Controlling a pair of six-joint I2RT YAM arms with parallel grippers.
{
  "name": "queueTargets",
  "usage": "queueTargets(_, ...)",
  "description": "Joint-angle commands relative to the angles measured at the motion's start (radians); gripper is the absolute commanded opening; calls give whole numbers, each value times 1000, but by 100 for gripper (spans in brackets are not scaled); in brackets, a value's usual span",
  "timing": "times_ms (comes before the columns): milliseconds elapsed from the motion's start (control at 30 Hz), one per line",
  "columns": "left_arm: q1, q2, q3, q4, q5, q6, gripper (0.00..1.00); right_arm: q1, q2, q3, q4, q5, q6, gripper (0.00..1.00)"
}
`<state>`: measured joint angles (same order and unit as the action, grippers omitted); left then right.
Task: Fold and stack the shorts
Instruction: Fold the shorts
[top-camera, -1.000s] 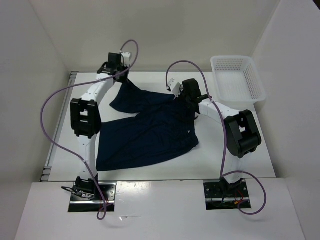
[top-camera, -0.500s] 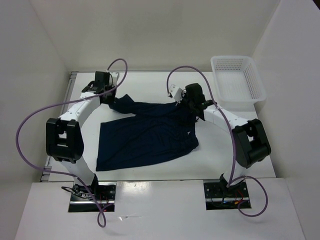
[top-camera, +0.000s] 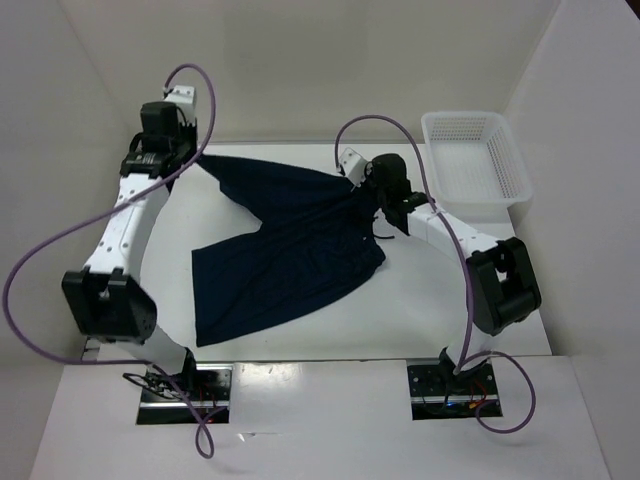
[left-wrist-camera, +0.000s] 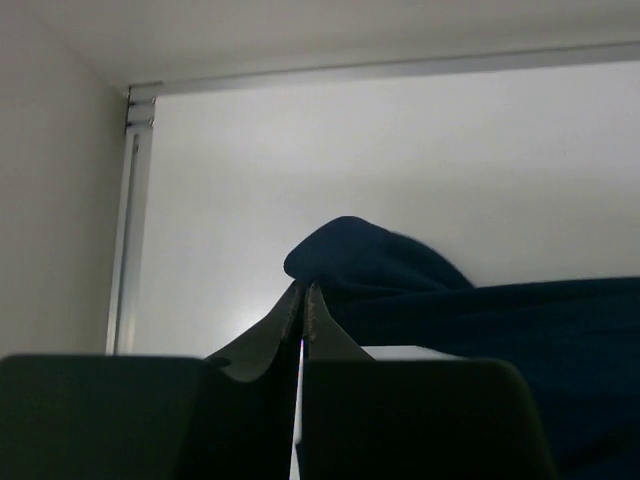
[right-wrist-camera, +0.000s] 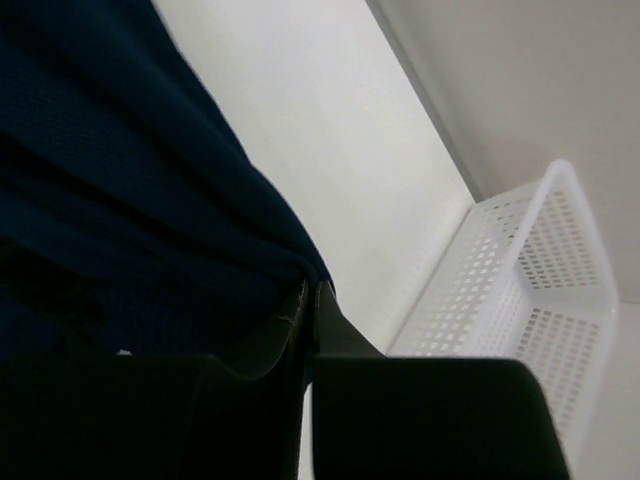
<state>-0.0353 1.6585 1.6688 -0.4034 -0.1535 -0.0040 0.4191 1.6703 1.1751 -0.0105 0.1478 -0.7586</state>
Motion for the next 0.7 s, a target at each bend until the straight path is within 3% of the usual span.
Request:
queueTargets(0, 11, -173, -163, -90, -21, 4, 0, -6, -107, 12, 0, 21, -33, 0)
queueTargets(133, 23, -371, -426, -164, -21, 4, 0, 3, -211, -50, -161, -62, -59, 0)
queueTargets(267, 40, -534, -642, -259, 38, 4, 0, 3, -273, -130, -368, -254, -112, 0)
queueTargets(467, 58, -574, -687, -299, 100, 4, 0, 101, -273, -216, -387, -309, -133, 0)
queueTargets(667, 58, -654, -714, -400, 134, 4, 0, 101, -305, -218, -565, -361, -258, 0)
